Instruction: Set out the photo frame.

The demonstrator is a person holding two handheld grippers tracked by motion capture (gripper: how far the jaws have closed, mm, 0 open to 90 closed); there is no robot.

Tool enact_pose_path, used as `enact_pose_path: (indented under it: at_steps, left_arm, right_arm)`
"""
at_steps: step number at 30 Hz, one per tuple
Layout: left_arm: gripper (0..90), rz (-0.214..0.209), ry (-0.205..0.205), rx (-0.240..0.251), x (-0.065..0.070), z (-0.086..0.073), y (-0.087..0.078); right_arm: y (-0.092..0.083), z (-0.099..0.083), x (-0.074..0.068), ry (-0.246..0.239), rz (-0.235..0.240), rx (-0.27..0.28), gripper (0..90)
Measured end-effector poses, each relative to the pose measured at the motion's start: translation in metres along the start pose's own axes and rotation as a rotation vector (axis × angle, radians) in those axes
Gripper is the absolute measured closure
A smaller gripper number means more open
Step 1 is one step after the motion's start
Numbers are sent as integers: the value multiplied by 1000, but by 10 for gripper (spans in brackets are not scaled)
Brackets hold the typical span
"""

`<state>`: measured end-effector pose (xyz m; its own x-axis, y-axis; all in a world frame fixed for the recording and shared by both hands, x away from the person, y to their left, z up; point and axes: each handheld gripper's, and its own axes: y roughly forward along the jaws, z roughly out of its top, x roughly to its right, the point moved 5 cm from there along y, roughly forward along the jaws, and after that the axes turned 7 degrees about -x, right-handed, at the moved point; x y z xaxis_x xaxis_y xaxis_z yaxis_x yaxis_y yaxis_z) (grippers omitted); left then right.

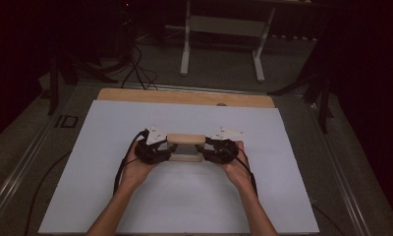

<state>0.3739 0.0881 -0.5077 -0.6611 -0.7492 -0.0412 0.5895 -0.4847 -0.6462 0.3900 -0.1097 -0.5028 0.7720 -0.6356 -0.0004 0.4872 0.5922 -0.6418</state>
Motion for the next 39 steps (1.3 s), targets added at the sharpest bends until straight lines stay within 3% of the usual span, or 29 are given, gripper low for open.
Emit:
enact_pose_path:
  at_steps: [6,15,23,39]
  left_arm:
    - [522,-37,-44,-13,-1,1,-2]
    - [531,-60,-59,-24,1,1,-6]
    - [537,-47,-54,-27,3,1,-4]
    - [519,-63,-92,7,-5,3,5]
  right_arm:
    - [-1,1,-1,3,-1,-10,538]
    - [-5,3,-2,15,12,-14,531]
    - [-4,1,-2,7,7,-26,517]
    - [3,3,5,69,9,-1,511]
